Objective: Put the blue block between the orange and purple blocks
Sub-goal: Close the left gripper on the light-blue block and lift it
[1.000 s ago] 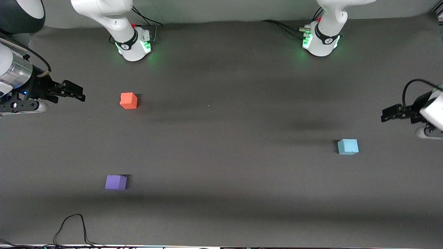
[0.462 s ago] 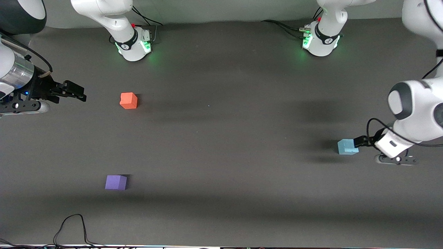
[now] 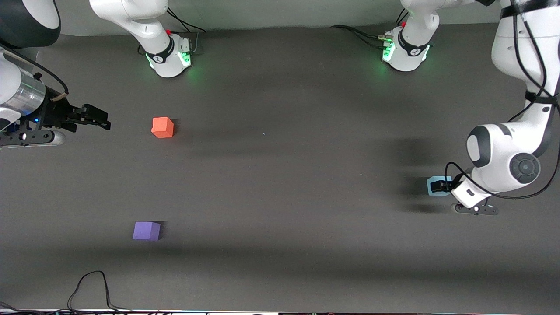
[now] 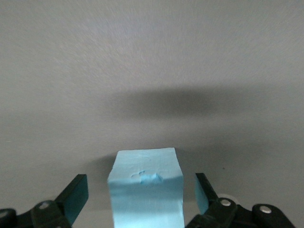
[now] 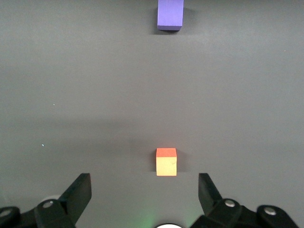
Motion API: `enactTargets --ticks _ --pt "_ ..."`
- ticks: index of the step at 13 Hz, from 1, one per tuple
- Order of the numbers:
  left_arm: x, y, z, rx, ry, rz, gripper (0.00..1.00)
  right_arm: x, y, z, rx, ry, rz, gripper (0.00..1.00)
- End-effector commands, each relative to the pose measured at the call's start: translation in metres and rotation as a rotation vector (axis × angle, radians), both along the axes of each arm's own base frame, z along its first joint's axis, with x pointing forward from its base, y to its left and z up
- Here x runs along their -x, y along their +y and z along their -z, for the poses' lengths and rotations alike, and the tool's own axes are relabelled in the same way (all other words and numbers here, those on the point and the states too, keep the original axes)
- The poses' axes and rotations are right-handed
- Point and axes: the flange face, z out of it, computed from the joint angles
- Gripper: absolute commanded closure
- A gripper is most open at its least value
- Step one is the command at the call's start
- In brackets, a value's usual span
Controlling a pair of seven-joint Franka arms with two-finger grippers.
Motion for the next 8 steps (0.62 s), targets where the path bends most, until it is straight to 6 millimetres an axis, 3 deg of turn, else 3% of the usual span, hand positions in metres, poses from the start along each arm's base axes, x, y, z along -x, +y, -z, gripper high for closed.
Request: enactTargets --ticks 1,4,6,7,8 --pt "0.0146 -0.0034 0.0107 -0.010 -0.006 0.023 0.00 -0.0004 0.0025 -0.0010 -0.007 0.003 -0.007 0.00" --pt "0.0181 -0.0046 0.0152 -0.009 0.000 0.024 0.01 -0.0021 0.0026 0.0016 -0.007 0.008 -0.005 0.00" --pt "0.0181 -0.0027 0.0148 -0.009 0.006 0.015 0.46 -0.0021 0.0034 0.0022 -0.007 0.008 -0.005 0.00" --pt "0.0173 -0.0027 0.0139 -0.009 0.006 0.011 0.54 -0.0019 0.0034 0.0024 -0.007 0.009 -0.005 0.00" --pt "0.0161 -0.0035 0.0127 -0.009 0.003 0.012 0.55 -0.0018 0.0034 0.0031 -0.007 0.011 -0.005 0.00"
